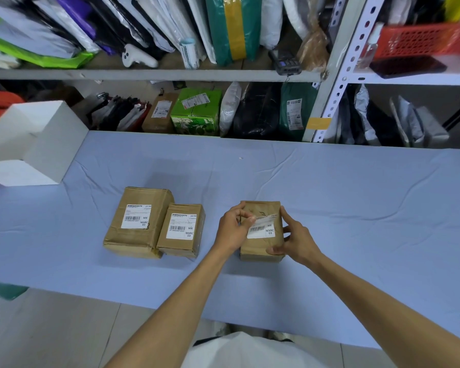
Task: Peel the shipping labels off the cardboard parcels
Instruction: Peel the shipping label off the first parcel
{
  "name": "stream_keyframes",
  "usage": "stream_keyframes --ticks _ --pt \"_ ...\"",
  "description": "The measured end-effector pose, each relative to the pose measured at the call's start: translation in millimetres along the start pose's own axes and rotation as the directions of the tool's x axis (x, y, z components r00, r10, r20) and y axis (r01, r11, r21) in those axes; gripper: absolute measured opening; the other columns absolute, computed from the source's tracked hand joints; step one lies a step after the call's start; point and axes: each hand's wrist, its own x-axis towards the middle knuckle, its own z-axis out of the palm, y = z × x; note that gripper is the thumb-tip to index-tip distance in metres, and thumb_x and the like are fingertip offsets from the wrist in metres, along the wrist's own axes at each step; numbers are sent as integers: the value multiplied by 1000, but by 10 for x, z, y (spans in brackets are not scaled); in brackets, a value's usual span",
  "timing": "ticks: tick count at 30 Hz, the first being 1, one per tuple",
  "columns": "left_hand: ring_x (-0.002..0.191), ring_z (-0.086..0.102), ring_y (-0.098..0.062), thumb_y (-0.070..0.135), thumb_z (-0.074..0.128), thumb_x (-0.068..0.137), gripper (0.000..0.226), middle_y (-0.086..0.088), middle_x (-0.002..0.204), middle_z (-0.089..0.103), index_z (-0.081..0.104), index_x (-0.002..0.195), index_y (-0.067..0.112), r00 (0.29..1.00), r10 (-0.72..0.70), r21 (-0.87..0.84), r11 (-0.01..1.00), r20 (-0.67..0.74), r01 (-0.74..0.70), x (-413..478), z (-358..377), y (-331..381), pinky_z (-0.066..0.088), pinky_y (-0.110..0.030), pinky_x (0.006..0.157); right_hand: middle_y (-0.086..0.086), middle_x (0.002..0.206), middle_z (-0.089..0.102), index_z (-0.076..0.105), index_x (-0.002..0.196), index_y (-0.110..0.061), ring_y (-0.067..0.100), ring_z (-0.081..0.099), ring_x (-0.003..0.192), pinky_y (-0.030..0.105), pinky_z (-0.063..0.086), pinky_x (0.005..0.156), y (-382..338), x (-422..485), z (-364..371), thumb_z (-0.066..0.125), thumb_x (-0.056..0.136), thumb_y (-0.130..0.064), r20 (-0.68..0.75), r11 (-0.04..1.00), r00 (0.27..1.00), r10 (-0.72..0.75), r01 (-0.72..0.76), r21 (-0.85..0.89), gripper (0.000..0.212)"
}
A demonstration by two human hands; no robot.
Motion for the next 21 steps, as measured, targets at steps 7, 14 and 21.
stream_keyframes --ticks 7,14,21 --pt "128 50 -23 13 64 89 17 0 150 41 61 75 22 1000 -4 -3 1000 1 4 4 -1 -2 50 -30 96 5 118 56 12 152 -28 13 61 84 11 49 50 3 8 5 85 65 -5 3 1000 1000 5 -5 0 116" --pt "128 51 -25 13 64 89 18 1 150 41 60 75 22 1000 -11 -29 1000 9 11 9 3 -7 52 -29 93 5 119 56 11 153 -26 16 60 85 10 48 49 13 17 0 84 65 -5 0 1000 1000 3 -3 -17 116" --pt "127 51 -24 14 63 90 13 0 151 40 61 78 19 1000 -8 -29 1000 17 9 27 12 -38 52 -31 93 3 116 56 11 152 -28 13 61 83 10 48 50 9 16 3 84 65 -6 2 1000 1000 4 -4 -19 116"
